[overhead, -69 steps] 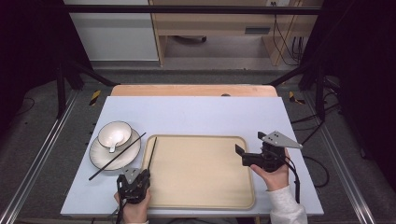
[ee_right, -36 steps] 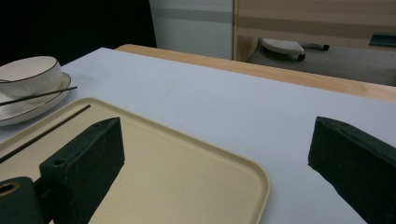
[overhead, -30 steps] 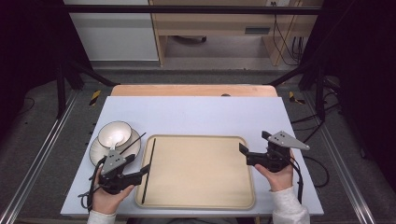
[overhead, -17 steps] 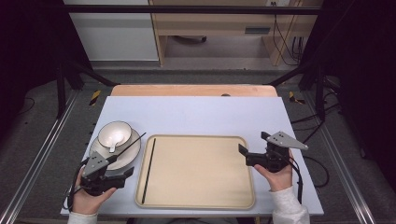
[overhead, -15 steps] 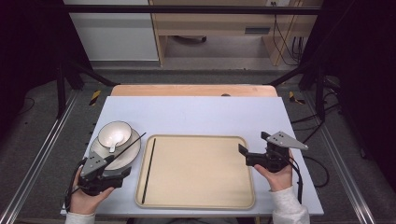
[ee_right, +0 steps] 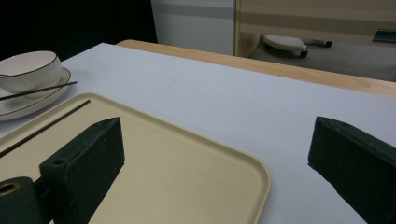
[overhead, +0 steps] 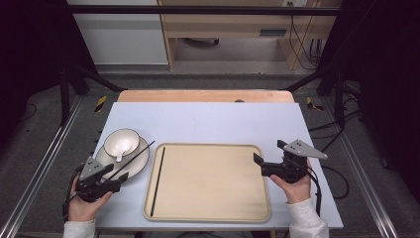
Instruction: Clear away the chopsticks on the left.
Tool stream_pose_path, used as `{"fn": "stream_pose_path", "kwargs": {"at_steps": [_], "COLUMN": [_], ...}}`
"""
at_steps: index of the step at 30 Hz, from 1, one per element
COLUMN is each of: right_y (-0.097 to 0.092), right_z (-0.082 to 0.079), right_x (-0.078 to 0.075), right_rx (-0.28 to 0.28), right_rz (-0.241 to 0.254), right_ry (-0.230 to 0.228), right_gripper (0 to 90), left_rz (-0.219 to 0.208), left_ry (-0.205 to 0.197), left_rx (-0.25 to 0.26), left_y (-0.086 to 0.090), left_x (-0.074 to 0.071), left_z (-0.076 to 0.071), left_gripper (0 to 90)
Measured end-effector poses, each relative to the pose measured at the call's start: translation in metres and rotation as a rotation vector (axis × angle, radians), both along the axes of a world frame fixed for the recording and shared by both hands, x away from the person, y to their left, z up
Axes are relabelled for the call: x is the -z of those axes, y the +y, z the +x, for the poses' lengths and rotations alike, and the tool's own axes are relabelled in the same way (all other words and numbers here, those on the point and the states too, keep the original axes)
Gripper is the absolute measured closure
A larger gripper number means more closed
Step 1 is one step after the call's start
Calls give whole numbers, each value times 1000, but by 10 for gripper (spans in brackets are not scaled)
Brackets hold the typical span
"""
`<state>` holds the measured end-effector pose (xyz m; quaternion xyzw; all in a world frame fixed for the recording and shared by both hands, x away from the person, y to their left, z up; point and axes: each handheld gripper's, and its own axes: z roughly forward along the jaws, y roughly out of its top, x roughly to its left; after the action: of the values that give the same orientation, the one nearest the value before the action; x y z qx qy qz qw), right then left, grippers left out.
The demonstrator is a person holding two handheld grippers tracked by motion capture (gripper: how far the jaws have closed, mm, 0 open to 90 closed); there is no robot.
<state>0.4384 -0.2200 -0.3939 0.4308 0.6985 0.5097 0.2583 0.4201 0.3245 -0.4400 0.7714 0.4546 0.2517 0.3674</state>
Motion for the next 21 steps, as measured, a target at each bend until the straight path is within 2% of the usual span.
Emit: {"fn": "stream_pose_path", "kwargs": {"at_steps": [8,17,21], "right_y": [2,5,5], "right_z": [1,2,2], "right_x": [1,3,3], "right_rx": [1,-1,-3], "right_rz": [-11,-22,-25], "right_ry": [5,10,10], "right_gripper": [39,39,39], "left_rz": [34,85,76], "left_ry": [32,61,63], "left_rx": [-3,21,24], "left_y": [6,6,6], "left_x": [11,16,16], "left_z": [13,19,19], "left_gripper": [523,651,716]}}
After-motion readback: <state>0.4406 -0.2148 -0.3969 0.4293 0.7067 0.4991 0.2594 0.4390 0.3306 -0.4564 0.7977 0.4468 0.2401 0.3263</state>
